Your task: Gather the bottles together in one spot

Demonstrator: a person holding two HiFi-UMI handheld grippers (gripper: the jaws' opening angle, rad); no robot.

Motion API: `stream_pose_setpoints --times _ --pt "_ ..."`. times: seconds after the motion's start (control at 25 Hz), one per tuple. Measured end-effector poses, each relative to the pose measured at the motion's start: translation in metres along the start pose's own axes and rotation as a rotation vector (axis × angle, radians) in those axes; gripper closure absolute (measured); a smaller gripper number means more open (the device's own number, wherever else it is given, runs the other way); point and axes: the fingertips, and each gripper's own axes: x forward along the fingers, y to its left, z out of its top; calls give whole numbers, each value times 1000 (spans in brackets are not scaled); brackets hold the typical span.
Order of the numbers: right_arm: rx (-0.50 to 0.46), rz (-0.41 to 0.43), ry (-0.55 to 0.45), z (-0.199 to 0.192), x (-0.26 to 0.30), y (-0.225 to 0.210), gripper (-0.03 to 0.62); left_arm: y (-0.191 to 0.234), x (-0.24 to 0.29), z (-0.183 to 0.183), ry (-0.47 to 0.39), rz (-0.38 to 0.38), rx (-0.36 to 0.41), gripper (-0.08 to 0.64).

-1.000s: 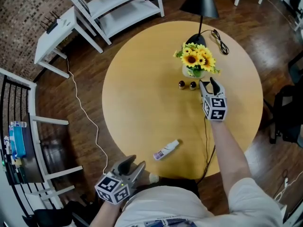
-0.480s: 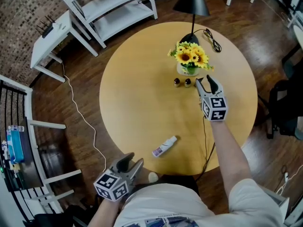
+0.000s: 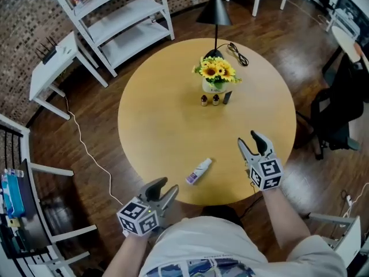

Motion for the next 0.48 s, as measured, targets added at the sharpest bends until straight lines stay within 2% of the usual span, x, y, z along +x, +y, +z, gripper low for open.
stream_pose_setpoints --times 0.16,0.48 --pt "1 -8 40 -14 -80 53 348 -9 -30 -6 -25 -40 -4 370" --pt "80 -33 38 -30 -203 168 348 -23 -106 -69 63 -34 27 370"
